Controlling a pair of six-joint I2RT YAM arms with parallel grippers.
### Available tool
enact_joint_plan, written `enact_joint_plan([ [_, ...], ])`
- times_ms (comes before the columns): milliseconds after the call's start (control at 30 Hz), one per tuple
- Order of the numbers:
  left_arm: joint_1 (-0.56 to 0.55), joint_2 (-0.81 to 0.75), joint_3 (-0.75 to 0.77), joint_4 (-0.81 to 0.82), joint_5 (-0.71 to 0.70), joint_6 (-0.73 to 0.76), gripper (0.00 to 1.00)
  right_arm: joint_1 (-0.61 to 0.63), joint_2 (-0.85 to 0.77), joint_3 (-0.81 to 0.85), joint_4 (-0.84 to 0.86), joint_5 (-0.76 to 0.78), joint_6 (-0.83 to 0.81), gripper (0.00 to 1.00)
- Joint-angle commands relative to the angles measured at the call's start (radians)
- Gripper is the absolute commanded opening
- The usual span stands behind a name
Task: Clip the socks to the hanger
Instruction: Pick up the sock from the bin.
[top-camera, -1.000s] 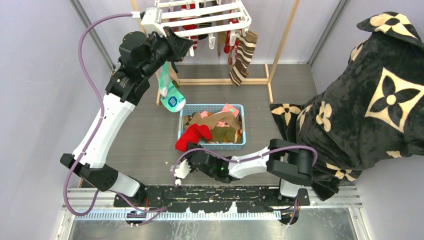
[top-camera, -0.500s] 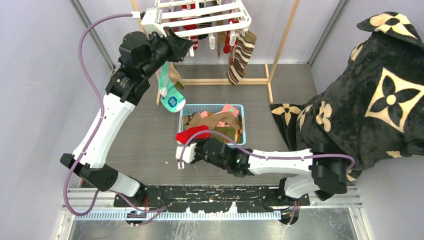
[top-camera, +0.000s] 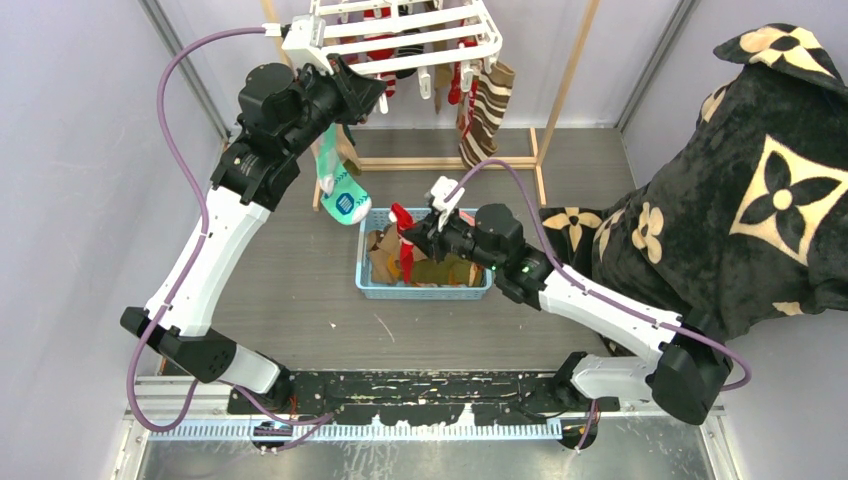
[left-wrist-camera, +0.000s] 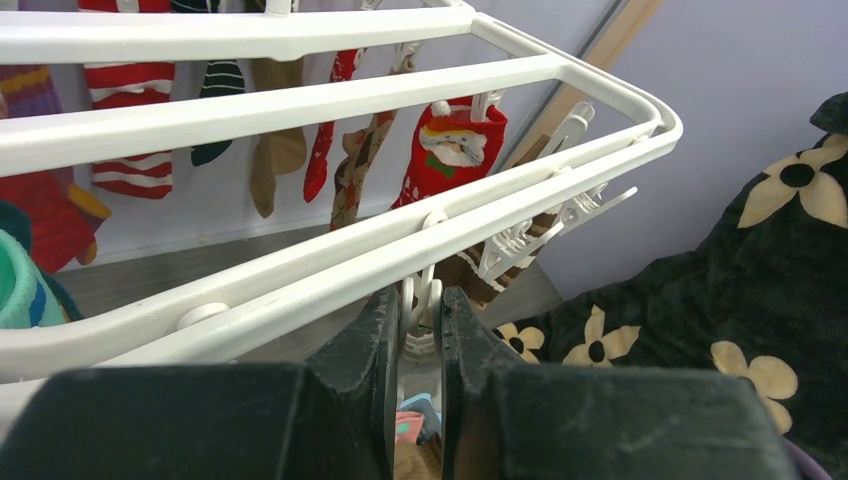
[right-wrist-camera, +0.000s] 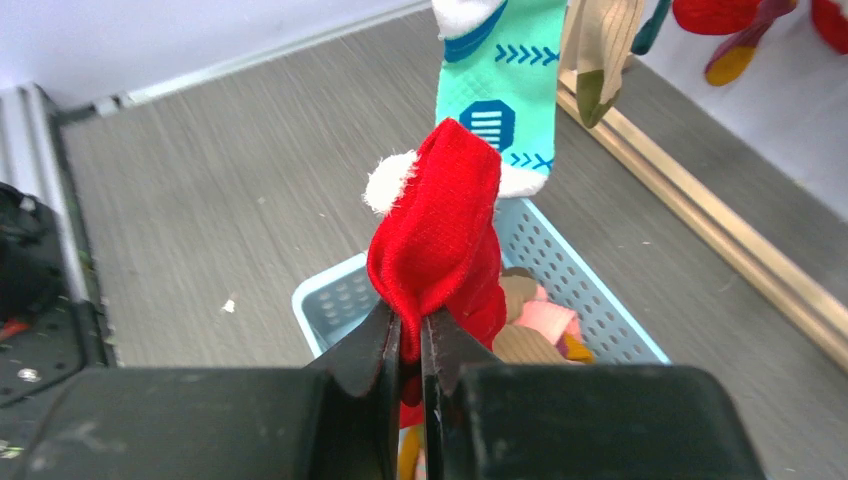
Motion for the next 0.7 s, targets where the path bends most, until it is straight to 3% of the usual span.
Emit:
enact_joint_plan([
  [0,0.005,-0.041,-0.007,0.016,0.015,-0.003,0.01,-0.058,-0.005,0.082,0.123,-0.133,0.186,0.01],
  [667,0.003,-0.041,-0.038,0.025,-0.014,-0.011,0.00,-0.086,0.251,0.457,0.133,0.224,0.344,0.01],
])
